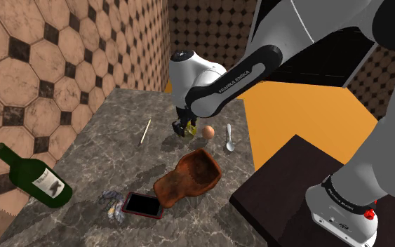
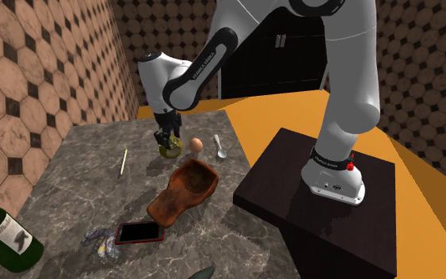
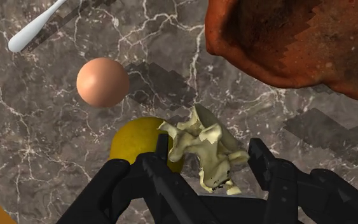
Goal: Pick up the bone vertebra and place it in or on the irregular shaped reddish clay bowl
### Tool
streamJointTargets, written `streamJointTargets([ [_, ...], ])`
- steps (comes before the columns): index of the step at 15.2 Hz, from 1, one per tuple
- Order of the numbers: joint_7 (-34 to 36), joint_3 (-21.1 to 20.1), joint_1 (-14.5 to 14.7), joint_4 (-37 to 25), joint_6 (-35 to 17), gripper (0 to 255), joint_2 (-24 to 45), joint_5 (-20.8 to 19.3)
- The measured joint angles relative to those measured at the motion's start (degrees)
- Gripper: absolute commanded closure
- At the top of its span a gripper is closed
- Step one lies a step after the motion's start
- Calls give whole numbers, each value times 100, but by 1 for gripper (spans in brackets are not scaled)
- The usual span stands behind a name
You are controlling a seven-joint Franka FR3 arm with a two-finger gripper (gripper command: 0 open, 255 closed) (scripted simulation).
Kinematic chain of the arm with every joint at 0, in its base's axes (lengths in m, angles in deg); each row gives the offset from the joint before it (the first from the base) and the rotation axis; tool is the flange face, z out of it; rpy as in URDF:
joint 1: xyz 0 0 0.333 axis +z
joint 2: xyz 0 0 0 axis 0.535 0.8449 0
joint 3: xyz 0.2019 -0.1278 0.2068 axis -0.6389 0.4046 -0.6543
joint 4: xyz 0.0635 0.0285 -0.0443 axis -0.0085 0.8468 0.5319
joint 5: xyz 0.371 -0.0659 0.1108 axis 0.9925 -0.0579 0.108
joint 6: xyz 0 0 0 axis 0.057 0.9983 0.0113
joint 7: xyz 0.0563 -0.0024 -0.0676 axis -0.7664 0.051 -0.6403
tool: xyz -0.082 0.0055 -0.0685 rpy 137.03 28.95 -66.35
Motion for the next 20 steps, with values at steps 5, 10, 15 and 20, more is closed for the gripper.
streamJointTargets([
  [5,-106,-53,-38,-37,291,255,-267,122],
  [10,-185,-106,-51,-113,612,255,-524,238],
  [15,-220,-154,-43,-144,875,255,-761,335],
  [20,226,-390,222,410,859,255,-1262,451],
])
